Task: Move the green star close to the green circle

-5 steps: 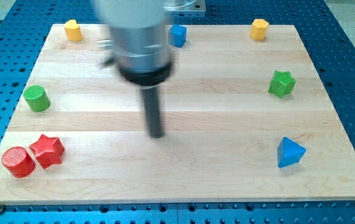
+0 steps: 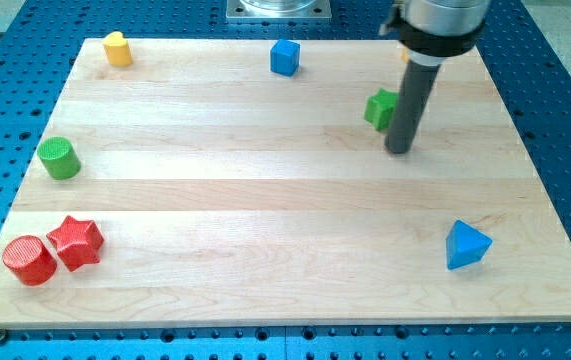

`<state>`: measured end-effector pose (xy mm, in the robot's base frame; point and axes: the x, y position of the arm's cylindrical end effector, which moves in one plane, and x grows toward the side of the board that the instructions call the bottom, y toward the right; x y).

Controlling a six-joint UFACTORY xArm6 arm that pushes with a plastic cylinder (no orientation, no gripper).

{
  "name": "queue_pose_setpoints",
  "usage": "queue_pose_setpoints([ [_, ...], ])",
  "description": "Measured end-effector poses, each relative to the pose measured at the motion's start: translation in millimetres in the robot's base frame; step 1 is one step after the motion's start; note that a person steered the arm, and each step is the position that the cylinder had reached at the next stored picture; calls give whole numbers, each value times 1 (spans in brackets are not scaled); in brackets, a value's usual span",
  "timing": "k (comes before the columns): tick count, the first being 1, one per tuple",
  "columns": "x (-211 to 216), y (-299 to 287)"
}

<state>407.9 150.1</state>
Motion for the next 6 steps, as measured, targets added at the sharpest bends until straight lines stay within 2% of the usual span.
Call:
queue_pose_setpoints([
  [1,-13,102],
  [2,-49,40],
  [3,-39,-91],
  [4,-48,27],
  [5,-103,-31],
  [6,-108,-160],
])
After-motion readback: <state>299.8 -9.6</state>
